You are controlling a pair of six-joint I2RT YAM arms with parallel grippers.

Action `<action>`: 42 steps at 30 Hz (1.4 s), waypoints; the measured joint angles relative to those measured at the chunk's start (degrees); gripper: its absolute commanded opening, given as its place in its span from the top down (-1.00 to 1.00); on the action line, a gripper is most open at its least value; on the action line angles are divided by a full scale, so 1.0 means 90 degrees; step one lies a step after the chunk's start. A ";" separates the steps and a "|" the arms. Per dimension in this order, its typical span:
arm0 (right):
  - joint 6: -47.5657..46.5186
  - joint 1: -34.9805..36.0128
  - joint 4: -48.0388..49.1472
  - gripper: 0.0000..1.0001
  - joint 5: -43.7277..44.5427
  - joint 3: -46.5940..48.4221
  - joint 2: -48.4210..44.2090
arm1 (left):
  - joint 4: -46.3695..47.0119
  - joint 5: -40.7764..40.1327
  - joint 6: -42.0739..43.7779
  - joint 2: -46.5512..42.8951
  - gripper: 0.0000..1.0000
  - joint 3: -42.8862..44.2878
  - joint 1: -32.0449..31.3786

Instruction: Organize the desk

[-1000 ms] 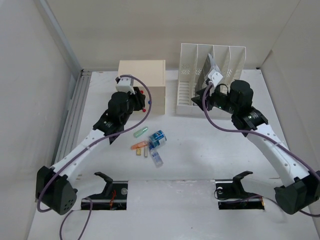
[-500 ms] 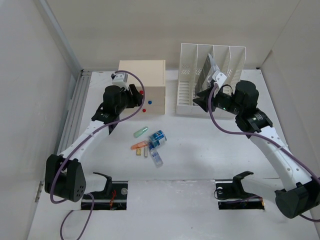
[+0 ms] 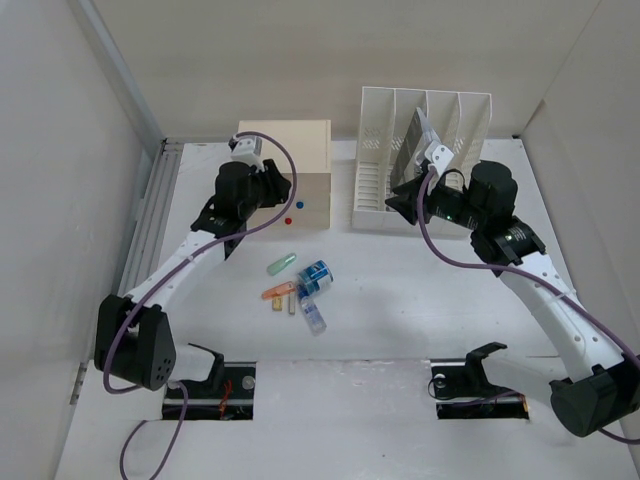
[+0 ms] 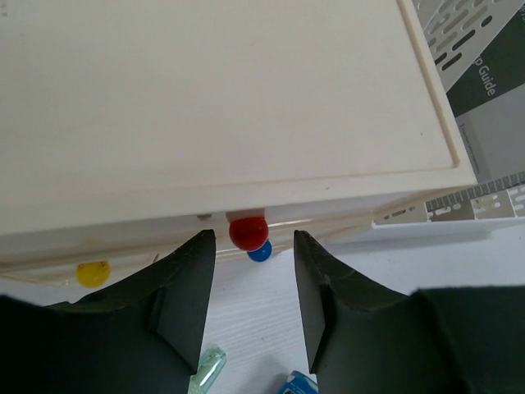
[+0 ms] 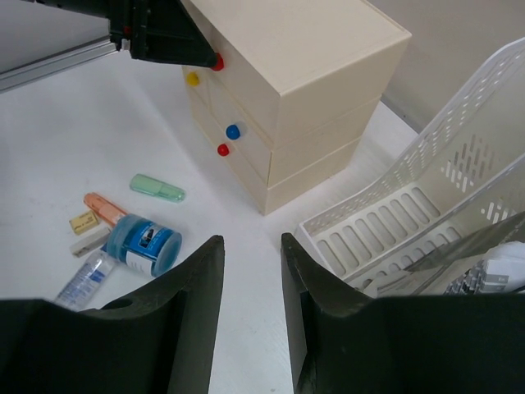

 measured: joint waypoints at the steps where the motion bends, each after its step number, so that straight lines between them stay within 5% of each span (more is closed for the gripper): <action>1: 0.0002 0.0000 -0.0002 0.22 0.0000 0.0000 0.0000 | -0.0015 -0.0066 -0.0012 0.0049 0.21 0.0066 -0.0051; 11: 0.0029 0.0000 -0.0015 0.22 -0.0002 0.0000 0.0000 | -0.0328 -0.0903 -0.0095 0.0328 0.24 0.0374 -0.0452; 22: 0.0058 0.0000 -0.0017 0.22 -0.0002 0.0000 0.0000 | -0.0500 -0.1501 -0.0121 0.0393 0.87 0.0440 -0.0612; 42: 0.0068 0.0000 -0.0019 0.22 -0.0053 0.0000 0.0000 | -0.0644 -0.2244 -0.0148 -0.0403 0.94 -0.0255 -0.1350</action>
